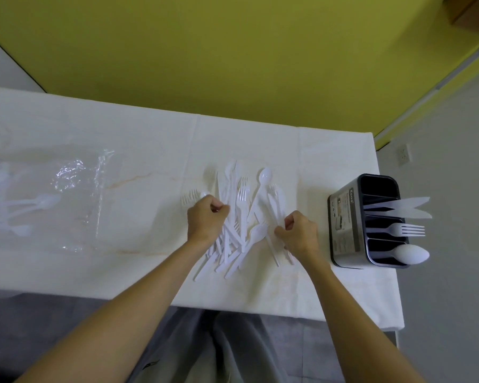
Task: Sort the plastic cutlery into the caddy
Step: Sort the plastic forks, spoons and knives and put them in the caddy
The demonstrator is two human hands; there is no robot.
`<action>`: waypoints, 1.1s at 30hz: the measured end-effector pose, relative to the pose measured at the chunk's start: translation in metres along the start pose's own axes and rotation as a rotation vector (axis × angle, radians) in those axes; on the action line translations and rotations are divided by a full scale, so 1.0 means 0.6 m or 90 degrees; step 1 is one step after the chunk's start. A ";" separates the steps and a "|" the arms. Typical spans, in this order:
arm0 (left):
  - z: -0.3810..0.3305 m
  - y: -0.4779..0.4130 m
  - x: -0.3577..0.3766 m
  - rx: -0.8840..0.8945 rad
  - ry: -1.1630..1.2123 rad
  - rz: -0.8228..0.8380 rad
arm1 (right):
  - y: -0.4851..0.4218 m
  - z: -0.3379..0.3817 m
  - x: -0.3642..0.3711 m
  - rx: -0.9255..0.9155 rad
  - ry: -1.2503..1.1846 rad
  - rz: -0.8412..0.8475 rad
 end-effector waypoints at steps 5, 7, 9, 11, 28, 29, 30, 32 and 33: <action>0.032 0.022 0.025 -0.047 0.027 0.058 | 0.003 0.007 0.009 -0.014 0.074 0.005; 0.034 0.026 0.022 -0.051 0.047 0.055 | -0.004 0.013 0.010 -0.009 0.110 0.029; 0.032 0.029 0.015 -0.043 0.049 0.051 | -0.004 0.014 0.012 0.000 0.106 0.062; 0.033 0.029 0.010 -0.037 0.033 0.044 | 0.005 0.015 0.012 0.008 0.082 0.092; 0.009 0.033 0.064 -0.011 -0.102 0.134 | 0.035 -0.015 0.002 0.056 -0.014 0.082; 0.012 0.036 0.058 -0.019 -0.078 0.139 | 0.036 -0.017 -0.003 0.058 -0.033 0.080; 0.015 0.037 0.050 -0.023 -0.059 0.138 | 0.037 -0.018 -0.006 0.054 -0.057 0.076; 0.024 0.039 0.028 -0.025 -0.027 0.114 | 0.039 -0.017 -0.010 0.036 -0.119 0.061; 0.030 0.039 0.018 -0.030 -0.012 0.099 | 0.039 -0.019 -0.011 0.032 -0.152 0.056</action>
Point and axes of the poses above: each hand's wrist, its own y-axis away from the middle knuckle, its own x-axis out of the palm, z = x × y, the point moved 9 cm from there along -y, towards the middle knuckle, and after that the axes turned 10 degrees about -x, right-handed, at the moved point
